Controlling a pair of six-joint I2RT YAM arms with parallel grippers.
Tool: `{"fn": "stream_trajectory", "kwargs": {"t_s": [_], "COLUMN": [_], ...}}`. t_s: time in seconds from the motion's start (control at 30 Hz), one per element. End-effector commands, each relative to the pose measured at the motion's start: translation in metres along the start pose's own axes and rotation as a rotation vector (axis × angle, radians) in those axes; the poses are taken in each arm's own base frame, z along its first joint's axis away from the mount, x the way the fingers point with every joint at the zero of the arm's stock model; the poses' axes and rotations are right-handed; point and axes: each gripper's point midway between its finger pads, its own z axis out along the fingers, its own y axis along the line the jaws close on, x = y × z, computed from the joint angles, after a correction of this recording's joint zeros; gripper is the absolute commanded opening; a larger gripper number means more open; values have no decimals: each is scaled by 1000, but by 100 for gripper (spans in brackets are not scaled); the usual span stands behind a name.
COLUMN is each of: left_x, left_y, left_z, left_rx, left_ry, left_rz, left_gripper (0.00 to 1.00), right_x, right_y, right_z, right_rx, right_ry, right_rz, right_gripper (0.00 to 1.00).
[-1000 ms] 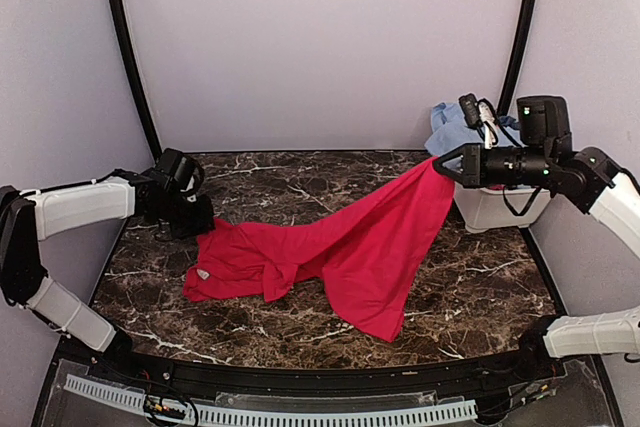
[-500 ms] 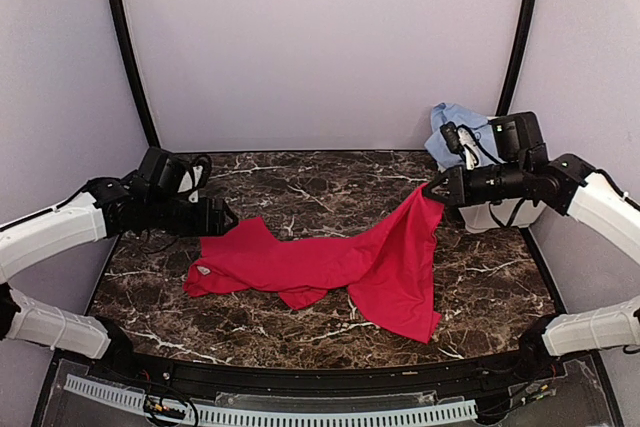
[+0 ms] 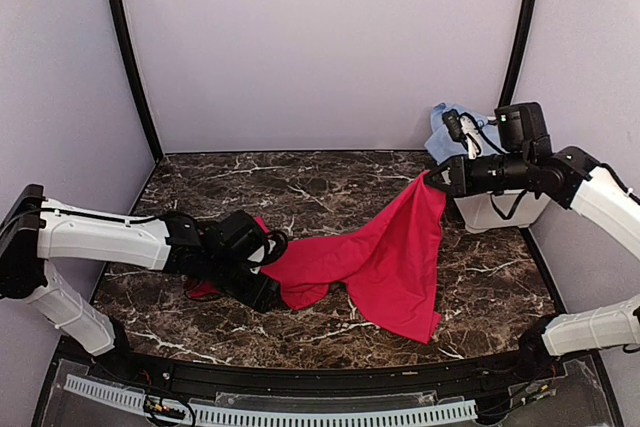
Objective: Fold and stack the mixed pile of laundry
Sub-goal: Adjust the crumpled T-shirt at the center of the board.
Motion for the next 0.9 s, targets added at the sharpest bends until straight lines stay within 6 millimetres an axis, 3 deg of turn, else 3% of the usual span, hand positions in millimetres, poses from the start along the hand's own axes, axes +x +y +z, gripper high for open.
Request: {"fn": "stream_trajectory", "kwargs": {"t_s": [0.0, 0.17, 0.37, 0.6, 0.73, 0.87], "left_x": [-5, -6, -21, -42, -24, 1], "left_y": [-45, -64, -56, -59, -43, -33], "left_z": [5, 14, 40, 58, 70, 55], "left_rx": [51, 116, 7, -52, -117, -103], "left_ry": [-52, -61, -60, -76, 16, 65], "left_rz": [169, 198, 241, 297, 305, 260], "left_gripper": [64, 59, 64, 60, 45, 32], "right_x": [-19, -20, -18, -11, -6, -2], "right_y": [3, 4, 3, 1, 0, -2], "right_z": [-4, -2, -2, -2, -2, -1], "right_rx": [2, -5, -1, 2, 5, 11], "right_ry": [-48, -48, -42, -27, -17, -2], "right_rz": [-32, -31, -35, -31, -28, -31], "right_gripper": [0, 0, 0, 0, 0, 0]}}
